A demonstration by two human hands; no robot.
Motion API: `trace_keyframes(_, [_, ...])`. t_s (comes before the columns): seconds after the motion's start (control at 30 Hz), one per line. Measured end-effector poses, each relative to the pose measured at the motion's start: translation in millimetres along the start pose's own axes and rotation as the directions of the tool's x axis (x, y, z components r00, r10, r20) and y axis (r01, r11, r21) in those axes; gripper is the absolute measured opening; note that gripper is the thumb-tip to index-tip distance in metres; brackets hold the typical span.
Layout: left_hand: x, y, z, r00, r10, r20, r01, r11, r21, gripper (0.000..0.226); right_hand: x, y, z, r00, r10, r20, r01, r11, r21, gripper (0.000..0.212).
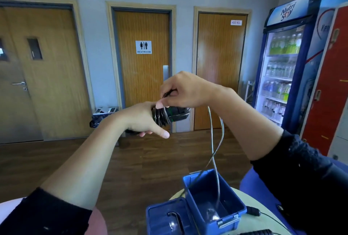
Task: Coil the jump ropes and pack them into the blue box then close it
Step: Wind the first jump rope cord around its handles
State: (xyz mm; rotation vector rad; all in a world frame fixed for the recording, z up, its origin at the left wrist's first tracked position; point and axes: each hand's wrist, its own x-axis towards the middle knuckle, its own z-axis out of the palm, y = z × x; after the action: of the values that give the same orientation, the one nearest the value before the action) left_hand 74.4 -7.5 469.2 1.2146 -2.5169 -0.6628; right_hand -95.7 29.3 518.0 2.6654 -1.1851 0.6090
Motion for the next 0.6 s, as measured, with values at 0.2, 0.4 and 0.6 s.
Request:
trace_keyframes(0.2, [-12.4, 4.3, 3.6, 0.974, 0.175, 0.143, -0.152, 0.975, -0.160, 0.033, 8.8, 25.4, 9.5, 0.997, 0.037, 0.069, -0.069, 0.829, 0.554, 0.047])
trace_keyframes(0.4, [-16.0, -0.8, 4.7, 0.935, 0.335, 0.115, -0.294, 0.916, -0.273, 0.026, -2.1, 44.5, 33.1, 0.996, 0.060, 0.072, -0.093, 0.703, 0.705, 0.023])
trace_keyframes(0.6, [-14.2, -7.0, 6.4, 0.931, 0.366, -0.008, -0.343, 0.865, -0.367, 0.048, -20.0, 47.9, 57.1, 0.954, 0.287, 0.088, -0.262, 0.656, 0.708, 0.035])
